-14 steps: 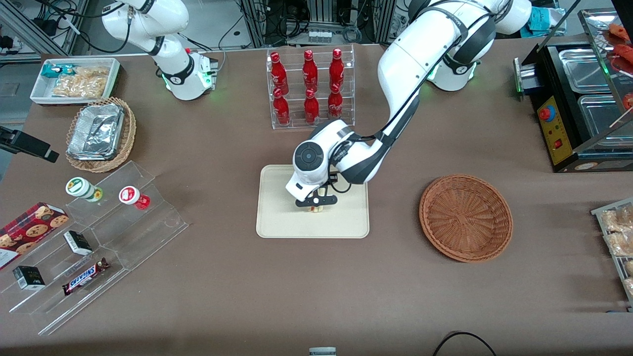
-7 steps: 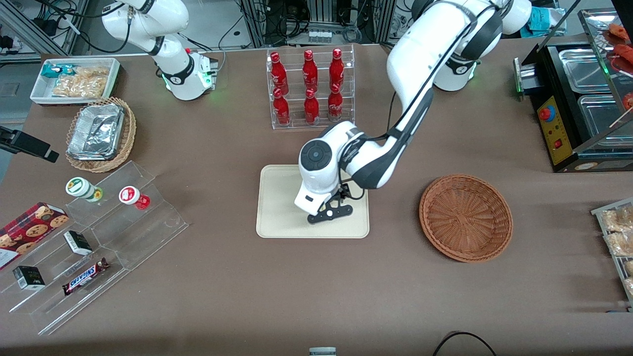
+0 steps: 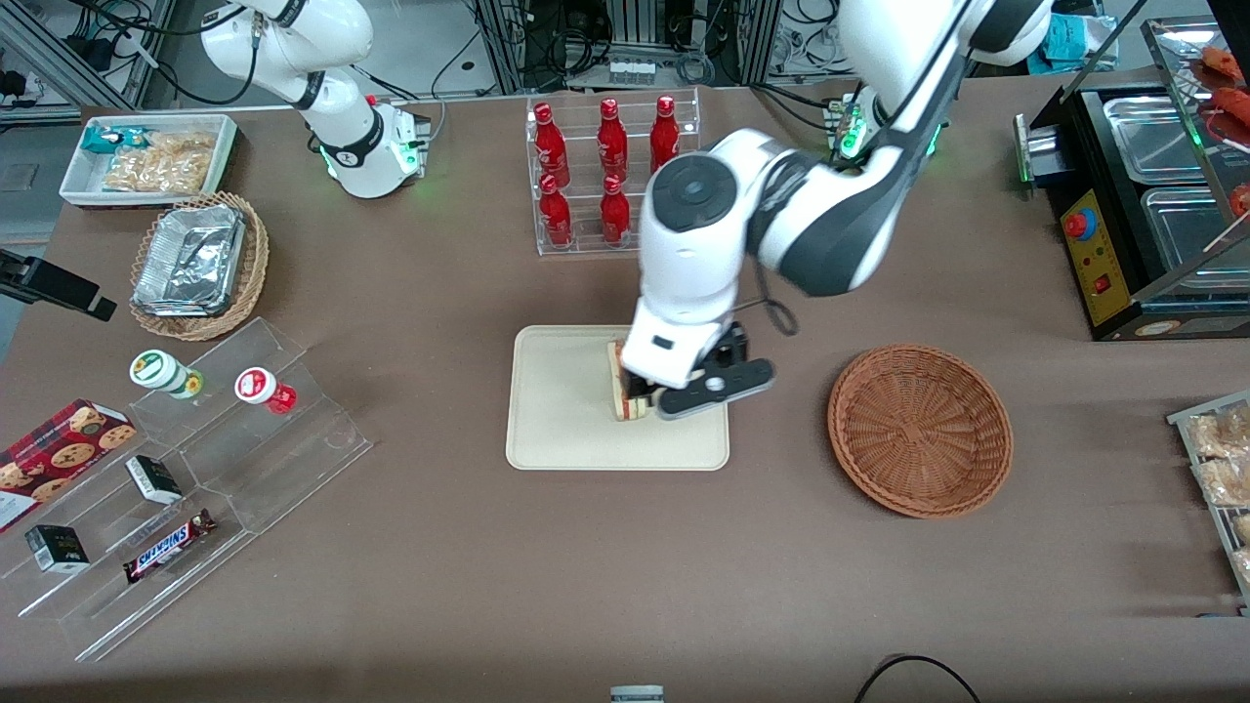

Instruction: Place sandwich from basket to tray

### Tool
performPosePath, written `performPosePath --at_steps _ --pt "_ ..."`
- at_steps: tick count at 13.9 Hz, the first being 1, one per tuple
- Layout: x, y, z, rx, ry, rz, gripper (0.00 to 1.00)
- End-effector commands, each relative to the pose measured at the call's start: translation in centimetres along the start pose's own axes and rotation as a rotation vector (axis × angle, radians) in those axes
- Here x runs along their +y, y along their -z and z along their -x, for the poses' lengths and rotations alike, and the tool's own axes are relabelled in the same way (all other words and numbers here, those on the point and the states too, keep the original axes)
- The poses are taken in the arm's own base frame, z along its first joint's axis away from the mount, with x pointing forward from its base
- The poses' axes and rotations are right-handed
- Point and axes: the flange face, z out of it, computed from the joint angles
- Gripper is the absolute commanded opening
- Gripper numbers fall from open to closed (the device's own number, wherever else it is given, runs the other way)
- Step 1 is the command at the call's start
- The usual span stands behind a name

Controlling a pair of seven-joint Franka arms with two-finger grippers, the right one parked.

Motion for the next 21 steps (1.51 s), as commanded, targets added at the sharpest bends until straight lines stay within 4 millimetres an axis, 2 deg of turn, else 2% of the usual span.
performPosePath --at_steps 1,3,5,6,9,10,12,14,15,17,19,21 --pt "-4.7 3.8 -1.9 -0.038 -0.042 -0.051 1.0" --pt "-10.1 6.9 -5.0 -0.126 -0.129 -0.043 1.0" --pt "-15.9 8.5 -8.5 -0.172 -0.159 -0.055 1.0" --pt "-18.8 8.8 -10.3 -0.188 -0.16 -0.067 1.0" --pt "-25.3 9.0 -14.2 -0.194 -0.19 -0.119 1.0" --pt "-26.4 9.1 -14.6 -0.183 -0.206 -0.164 1.0" --pt "-27.2 9.0 -14.4 -0.199 -0.209 -0.223 1.0" --pt "-28.9 8.5 -14.7 -0.25 -0.18 -0.179 1.0" --pt "-29.3 8.3 -14.2 -0.289 -0.172 -0.137 1.0" --pt "-32.5 8.2 -13.2 -0.308 -0.169 -0.124 1.0" --pt "-33.9 7.8 -11.5 -0.273 -0.177 -0.124 1.0" --pt "-36.0 7.9 -11.4 -0.257 -0.155 -0.117 1.0"
